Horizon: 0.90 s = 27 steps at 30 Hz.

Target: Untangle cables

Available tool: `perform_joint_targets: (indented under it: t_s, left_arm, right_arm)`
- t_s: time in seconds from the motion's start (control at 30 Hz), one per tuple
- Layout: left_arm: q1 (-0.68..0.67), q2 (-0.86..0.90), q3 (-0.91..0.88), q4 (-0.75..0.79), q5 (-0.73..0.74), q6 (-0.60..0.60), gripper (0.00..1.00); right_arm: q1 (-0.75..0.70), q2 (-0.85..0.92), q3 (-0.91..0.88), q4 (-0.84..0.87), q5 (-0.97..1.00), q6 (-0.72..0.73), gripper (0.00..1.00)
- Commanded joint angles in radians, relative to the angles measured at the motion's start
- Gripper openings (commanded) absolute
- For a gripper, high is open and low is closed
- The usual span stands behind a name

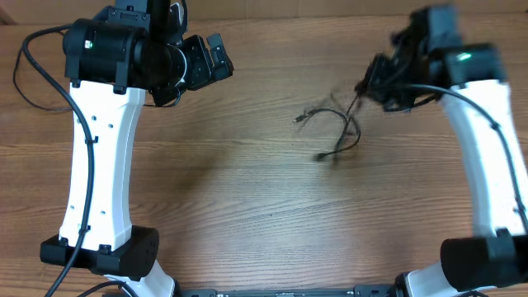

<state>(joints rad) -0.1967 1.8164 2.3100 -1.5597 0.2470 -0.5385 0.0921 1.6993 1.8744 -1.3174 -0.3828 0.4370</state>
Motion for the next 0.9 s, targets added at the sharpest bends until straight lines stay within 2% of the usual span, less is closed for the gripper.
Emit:
perform_joint_targets:
  t_s: [0.0, 0.1, 0.2, 0.33, 0.5, 0.7, 0.73, 0.87]
  left_arm:
    - [-0.002, 0.009, 0.001, 0.000, -0.014, 0.029, 1.00]
    - [-0.002, 0.009, 0.001, 0.000, -0.014, 0.029, 1.00]
    - [-0.002, 0.009, 0.001, 0.000, -0.014, 0.029, 1.00]
    - [-0.002, 0.009, 0.001, 0.001, -0.014, 0.029, 1.00]
    - [-0.002, 0.009, 0.001, 0.000, -0.014, 0.029, 1.00]
    - [-0.002, 0.009, 0.001, 0.000, -0.014, 0.029, 1.00]
    - [-0.002, 0.009, 0.001, 0.000, -0.014, 0.029, 1.00]
    - [-0.002, 0.009, 0.001, 0.000, -0.014, 0.029, 1.00]
  right_arm:
    - [-0.003, -0.056, 0.312, -0.069, -0.064, -0.050, 0.04]
    - [-0.003, -0.057, 0.500, -0.105, -0.069, -0.049, 0.04]
    - [-0.003, -0.058, 0.602, -0.116, -0.095, -0.049, 0.04]
    - [-0.003, -0.055, 0.617, -0.140, -0.111, -0.045, 0.04]
    - [-0.003, -0.038, 0.579, -0.233, 0.058, -0.046, 0.05]
    - [-0.002, 0.035, 0.509, -0.377, 0.262, -0.072, 0.44]
    - [-0.001, 0.043, 0.466, -0.376, 0.259, -0.084, 0.54]
    - [0.000, 0.077, 0.243, -0.367, 0.259, -0.084, 0.56]
